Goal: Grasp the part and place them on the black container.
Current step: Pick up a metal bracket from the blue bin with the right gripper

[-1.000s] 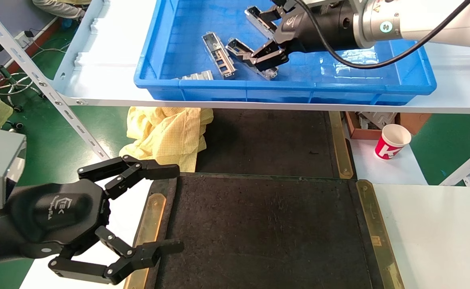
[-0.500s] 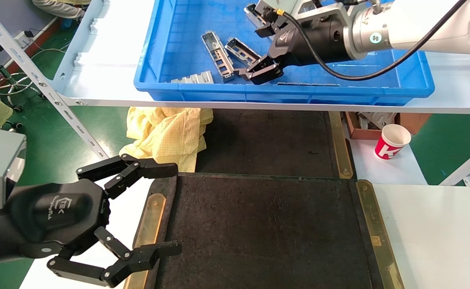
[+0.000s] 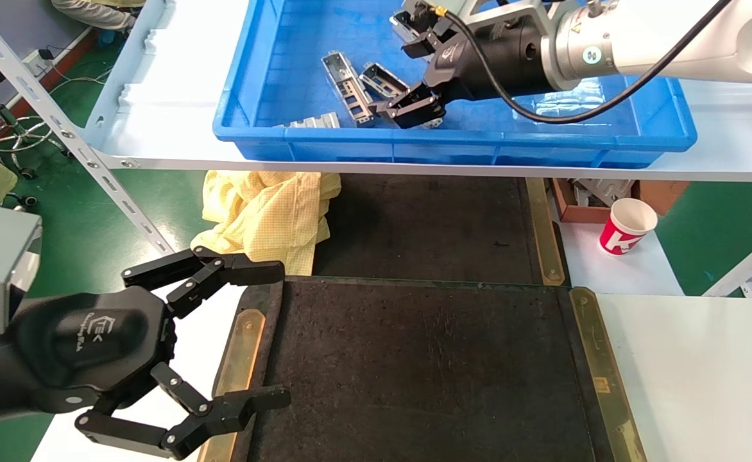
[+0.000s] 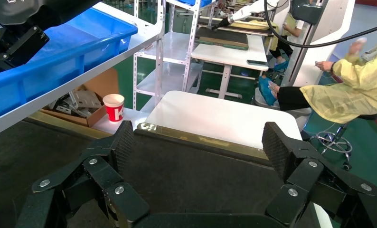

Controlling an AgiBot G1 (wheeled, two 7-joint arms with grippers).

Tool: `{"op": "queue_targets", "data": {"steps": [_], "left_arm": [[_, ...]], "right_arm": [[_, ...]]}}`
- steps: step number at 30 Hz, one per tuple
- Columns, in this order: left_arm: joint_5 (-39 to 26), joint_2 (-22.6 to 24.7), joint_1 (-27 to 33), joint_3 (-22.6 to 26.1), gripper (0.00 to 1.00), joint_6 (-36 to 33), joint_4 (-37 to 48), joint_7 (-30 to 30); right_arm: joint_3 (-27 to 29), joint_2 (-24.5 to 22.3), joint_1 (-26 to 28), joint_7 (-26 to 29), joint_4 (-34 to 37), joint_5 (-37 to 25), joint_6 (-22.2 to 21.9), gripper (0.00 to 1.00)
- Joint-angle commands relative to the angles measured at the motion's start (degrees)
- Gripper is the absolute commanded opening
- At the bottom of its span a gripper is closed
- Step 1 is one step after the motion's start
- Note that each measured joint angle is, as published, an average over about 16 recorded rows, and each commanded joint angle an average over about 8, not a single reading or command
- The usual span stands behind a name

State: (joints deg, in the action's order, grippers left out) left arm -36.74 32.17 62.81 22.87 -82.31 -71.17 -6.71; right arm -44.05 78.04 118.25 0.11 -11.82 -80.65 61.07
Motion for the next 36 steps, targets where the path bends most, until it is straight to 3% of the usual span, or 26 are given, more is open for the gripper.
{"op": "queue_targets", "data": {"steps": [1,23,36], "left_arm": [[0.00,0.00,0.00,0.00,1.00,0.00,0.00,0.00],[0.00,0.00,0.00,0.00,1.00,0.00,0.00,0.00],[0.00,0.00,0.00,0.00,1.00,0.00,0.00,0.00]], "right_arm": [[-0.46,-0.01,0.01,0.20,-0.15,0.36,-0.23,0.00],[-5.01,-0.21,-1.29,1.45,0.28,3.21,-0.58,0.00],[-6.24,-0.35,-0.98,0.56,0.47,5.23,-2.92,0.00]]}}
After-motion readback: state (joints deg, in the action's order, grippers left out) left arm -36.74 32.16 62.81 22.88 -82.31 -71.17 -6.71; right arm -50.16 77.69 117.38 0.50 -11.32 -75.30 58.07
